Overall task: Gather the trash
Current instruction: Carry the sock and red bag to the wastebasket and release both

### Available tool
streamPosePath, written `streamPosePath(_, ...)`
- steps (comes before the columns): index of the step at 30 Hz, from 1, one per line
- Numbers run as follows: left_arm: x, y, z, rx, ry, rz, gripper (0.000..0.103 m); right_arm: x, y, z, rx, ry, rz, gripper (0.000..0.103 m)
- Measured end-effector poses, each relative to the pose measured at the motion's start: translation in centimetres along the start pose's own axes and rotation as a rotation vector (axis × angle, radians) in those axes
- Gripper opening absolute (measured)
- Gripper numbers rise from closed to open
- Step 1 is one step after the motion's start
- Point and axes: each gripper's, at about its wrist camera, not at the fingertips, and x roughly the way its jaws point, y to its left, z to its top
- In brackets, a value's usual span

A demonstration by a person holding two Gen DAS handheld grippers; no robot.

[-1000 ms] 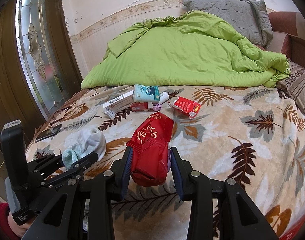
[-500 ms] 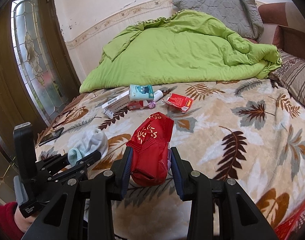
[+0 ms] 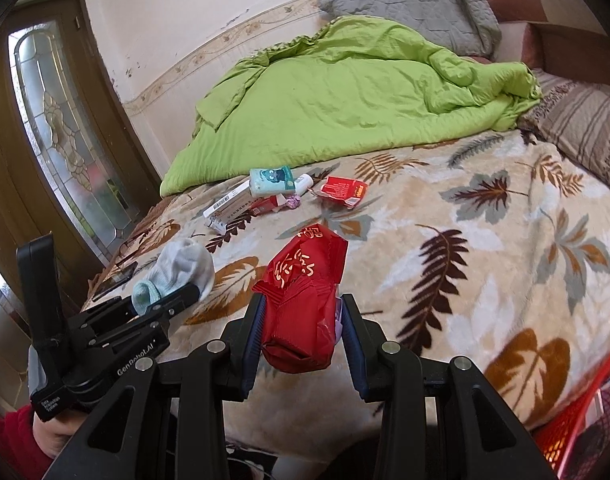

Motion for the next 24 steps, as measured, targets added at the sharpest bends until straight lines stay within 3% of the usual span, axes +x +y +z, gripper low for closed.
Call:
streamPosePath(7, -0.6, -2.2, 0.8, 0.039, 0.002, -0.031, 0.023, -2.7, -1.7, -0.5, 0.035, -0.026, -0.012, 0.04)
streamPosePath(12, -1.9, -5.2, 2.2, 0.089, -0.019, -0.105, 0.023, -6.3, -4.7, -0.3, 0.087, -0.082, -0.083, 0.04)
streamPosePath(18, -3.2, -11.9, 4.1, 0.176, 0.005, -0.329, 0.023, -12.2, -10.7, -1.0, 0.211, -0.13, -0.216, 0.04)
streamPosePath(24, -2.3, -20.5, 4.7, 0.257, 0.137, -0.595, 0.023, -18.5, -16.6, -3.8, 0.349, -0.166, -0.351, 0.04)
